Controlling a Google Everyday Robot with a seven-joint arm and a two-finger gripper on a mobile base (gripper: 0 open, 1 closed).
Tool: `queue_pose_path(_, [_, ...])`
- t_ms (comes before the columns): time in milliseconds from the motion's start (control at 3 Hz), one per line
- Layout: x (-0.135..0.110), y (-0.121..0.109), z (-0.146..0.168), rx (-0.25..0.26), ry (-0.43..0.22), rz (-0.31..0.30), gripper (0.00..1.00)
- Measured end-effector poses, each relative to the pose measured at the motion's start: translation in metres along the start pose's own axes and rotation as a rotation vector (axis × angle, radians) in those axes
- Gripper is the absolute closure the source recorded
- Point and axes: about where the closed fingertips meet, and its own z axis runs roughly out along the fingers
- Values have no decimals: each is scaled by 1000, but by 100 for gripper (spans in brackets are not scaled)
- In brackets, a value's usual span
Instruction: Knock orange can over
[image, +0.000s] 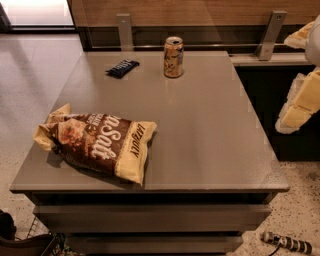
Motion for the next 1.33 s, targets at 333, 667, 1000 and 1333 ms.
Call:
queue_pose_path(333, [14, -83, 10, 128, -235, 144, 0])
queue_pose_path(667, [18, -128, 16, 188, -421, 208, 0])
queue_pose_path(1000, [20, -163, 43, 219, -726, 324, 0])
queue_pose_path(1333, [20, -171, 54, 221, -843, 372, 0])
